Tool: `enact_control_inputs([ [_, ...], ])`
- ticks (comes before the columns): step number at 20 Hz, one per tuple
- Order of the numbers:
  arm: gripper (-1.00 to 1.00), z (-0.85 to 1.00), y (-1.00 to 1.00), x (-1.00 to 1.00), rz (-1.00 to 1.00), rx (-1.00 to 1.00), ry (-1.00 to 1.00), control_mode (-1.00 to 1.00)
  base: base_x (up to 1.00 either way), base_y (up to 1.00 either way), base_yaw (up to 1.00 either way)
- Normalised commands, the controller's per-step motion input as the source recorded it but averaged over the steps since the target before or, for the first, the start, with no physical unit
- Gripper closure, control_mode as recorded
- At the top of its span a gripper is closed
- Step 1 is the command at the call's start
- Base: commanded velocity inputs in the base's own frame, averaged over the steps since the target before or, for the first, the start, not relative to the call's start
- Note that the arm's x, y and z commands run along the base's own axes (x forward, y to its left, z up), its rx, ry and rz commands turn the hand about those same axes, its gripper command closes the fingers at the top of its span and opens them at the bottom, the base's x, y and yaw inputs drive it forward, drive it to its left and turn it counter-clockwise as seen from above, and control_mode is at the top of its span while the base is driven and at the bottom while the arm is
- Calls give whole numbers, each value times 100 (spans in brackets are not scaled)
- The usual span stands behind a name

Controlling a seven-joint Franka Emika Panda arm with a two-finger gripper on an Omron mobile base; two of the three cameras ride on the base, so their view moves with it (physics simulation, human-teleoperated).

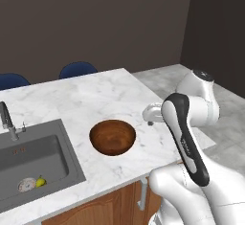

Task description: Clear the mugs and bowl far away from the sink.

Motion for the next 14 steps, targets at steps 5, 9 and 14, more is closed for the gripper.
enact_control_inputs([
  [5, -100, -31, 7, 27, 0, 0, 0, -100, 0, 0, 0],
  [9, -100, -29, 4, 37, 0, 0, 1, -100, 0, 0, 0],
  [14, -100, -18, 7, 26, 0, -5, 0, -100, 0, 0, 0],
])
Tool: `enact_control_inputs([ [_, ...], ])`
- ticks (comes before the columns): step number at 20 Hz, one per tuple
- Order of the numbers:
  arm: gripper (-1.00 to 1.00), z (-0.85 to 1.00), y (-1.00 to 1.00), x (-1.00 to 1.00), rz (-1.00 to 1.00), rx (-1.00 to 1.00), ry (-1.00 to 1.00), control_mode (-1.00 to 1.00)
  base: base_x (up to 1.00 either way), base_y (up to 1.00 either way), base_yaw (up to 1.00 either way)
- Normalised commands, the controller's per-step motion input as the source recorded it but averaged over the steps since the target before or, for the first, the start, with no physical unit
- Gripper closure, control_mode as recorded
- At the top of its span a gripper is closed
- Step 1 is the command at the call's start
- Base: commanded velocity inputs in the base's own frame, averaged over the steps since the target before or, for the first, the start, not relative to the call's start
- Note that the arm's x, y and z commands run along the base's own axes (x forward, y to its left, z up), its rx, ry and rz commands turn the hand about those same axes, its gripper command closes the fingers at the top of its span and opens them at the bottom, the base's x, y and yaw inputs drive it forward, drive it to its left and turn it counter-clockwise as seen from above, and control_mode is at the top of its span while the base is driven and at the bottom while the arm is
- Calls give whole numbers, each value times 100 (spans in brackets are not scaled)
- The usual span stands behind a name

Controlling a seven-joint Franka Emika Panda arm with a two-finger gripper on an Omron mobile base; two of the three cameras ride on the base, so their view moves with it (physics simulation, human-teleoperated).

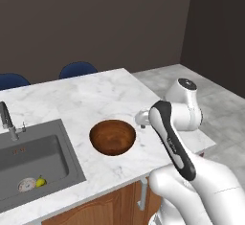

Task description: Clear the mugs and bowl far away from the sink.

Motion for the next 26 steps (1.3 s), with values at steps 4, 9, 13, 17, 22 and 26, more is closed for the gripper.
enact_control_inputs([
  [4, -100, -19, 14, 24, 0, -7, 0, -100, 0, 0, 0],
  [9, -100, -18, 6, 23, 0, -3, 0, -100, 0, 0, 0],
  [13, -100, -18, 0, 21, 0, 0, 0, -100, 0, 0, 0],
  [17, -100, -21, 2, 24, 0, 0, 0, -100, 0, 0, 0],
  [22, -100, -19, 8, 26, 0, -1, 0, -100, 0, 0, 0],
  [26, -100, -23, 9, 21, 0, 0, 1, -100, 0, 0, 0],
])
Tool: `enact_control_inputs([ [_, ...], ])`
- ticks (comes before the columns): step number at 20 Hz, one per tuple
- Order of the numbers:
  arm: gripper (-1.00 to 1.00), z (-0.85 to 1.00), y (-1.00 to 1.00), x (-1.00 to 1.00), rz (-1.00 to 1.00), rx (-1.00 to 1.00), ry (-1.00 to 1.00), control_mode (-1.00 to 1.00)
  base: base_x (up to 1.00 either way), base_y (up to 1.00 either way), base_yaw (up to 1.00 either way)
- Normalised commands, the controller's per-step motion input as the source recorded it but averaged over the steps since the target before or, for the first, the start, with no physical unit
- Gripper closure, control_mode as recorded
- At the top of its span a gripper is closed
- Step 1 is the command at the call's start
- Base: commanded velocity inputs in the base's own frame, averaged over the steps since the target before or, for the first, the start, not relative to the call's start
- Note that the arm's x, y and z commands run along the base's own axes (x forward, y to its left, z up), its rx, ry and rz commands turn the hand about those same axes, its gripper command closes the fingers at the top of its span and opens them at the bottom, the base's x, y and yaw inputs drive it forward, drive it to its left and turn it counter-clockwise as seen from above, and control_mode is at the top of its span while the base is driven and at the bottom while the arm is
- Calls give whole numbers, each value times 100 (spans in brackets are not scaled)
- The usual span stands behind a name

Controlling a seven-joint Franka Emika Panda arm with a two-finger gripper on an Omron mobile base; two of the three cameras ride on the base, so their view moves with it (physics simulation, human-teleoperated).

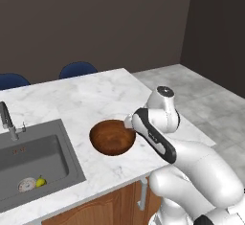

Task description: Clear the mugs and bowl far away from the sink.

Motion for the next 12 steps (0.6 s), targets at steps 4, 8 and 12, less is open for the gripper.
enact_control_inputs([
  [4, -100, -23, 5, 22, 0, 0, 3, -100, 0, 0, 0],
  [8, -100, -24, 0, 11, 0, 0, 1, -100, 0, 0, 0],
  [12, -100, -27, 4, 10, 0, 0, 3, -100, 0, 0, 0],
])
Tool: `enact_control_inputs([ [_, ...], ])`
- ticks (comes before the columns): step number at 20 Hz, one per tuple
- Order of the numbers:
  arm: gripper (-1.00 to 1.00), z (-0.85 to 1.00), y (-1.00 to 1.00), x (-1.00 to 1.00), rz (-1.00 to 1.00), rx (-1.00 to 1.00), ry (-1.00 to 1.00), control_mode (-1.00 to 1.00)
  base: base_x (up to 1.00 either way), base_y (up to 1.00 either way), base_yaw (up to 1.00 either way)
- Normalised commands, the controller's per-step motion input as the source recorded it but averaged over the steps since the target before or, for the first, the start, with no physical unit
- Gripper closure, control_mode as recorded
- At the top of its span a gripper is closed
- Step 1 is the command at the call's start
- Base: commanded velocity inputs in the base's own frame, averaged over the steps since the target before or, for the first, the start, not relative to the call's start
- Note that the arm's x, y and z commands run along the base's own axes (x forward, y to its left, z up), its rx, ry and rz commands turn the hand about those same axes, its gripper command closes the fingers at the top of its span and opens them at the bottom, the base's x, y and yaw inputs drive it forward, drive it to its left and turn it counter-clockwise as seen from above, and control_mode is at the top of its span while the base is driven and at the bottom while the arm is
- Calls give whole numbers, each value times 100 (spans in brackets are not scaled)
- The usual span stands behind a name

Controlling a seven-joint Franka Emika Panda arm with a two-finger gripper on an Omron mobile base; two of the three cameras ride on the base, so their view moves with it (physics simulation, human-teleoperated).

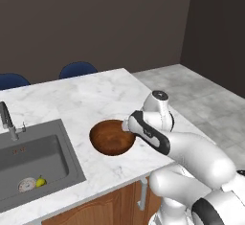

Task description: Clear the mugs and bowl far away from the sink.

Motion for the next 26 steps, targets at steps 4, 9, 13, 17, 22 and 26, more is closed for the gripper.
enact_control_inputs([
  [4, -100, -23, 7, 9, 0, 0, 3, -100, 0, 0, 0],
  [9, -100, -20, 9, 7, 0, 0, 2, -100, 0, 0, 0],
  [13, -100, -21, 9, 7, 0, 0, 3, -100, 0, 0, 0],
  [17, -100, -20, 9, 3, 0, 0, 2, -100, 0, 0, 0],
  [22, 100, -19, 13, 0, 0, 0, 2, -100, 0, 0, 0],
  [26, 100, -5, 14, 0, 0, 0, 0, -100, 0, 0, 0],
])
